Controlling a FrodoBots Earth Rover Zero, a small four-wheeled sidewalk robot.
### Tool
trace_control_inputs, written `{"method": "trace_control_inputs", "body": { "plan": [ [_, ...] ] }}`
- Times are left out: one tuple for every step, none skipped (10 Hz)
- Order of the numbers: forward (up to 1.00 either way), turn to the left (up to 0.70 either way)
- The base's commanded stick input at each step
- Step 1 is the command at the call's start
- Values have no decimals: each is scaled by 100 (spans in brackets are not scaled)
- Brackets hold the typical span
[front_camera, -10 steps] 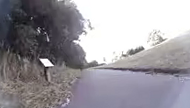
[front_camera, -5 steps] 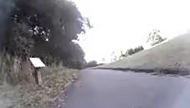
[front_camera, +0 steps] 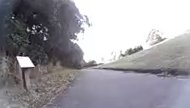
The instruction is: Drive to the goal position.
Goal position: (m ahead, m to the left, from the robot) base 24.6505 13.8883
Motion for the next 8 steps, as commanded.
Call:
{"method": "trace_control_inputs", "body": {
  "plan": [
    [100,0],
    [100,0],
    [100,0],
    [100,0],
    [100,0],
    [100,0],
    [100,0],
    [100,0]
  ]
}}
